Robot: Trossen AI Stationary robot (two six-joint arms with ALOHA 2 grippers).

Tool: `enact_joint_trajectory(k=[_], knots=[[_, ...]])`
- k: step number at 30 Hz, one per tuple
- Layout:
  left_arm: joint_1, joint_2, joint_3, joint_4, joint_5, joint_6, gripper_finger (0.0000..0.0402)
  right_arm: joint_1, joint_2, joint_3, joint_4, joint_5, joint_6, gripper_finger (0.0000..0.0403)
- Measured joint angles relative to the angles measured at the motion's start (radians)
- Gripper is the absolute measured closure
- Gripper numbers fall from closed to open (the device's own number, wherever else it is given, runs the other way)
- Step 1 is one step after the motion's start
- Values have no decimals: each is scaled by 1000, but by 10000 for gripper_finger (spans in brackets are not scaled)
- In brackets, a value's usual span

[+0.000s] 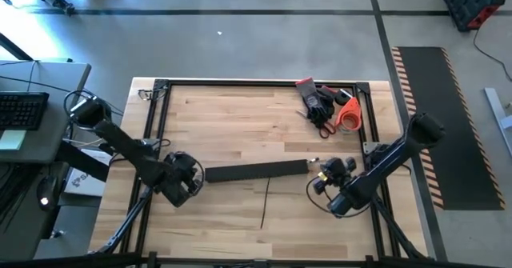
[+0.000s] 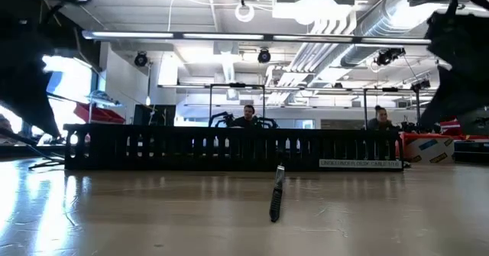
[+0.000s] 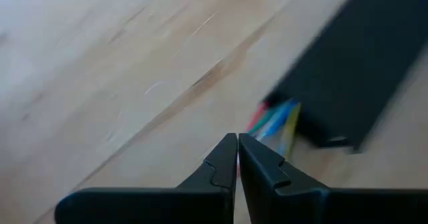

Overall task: Ziptie cables
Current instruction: Close the cable duct cover

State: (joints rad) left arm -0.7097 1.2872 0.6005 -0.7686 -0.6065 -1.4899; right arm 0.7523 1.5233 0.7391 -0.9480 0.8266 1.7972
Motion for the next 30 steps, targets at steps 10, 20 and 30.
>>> enact_joint_trajectory(k=[10,20,30], knots=[[51,183,-19,151,-69,10,402,-47,170,-3,246,-44,-88,403],[195,212,-22,304,-118,263,401,-129,205,7,386,-133,-369,403],[144,63,-15,-12,-105,110,401,-72,113,28,105,-114,-191,403]])
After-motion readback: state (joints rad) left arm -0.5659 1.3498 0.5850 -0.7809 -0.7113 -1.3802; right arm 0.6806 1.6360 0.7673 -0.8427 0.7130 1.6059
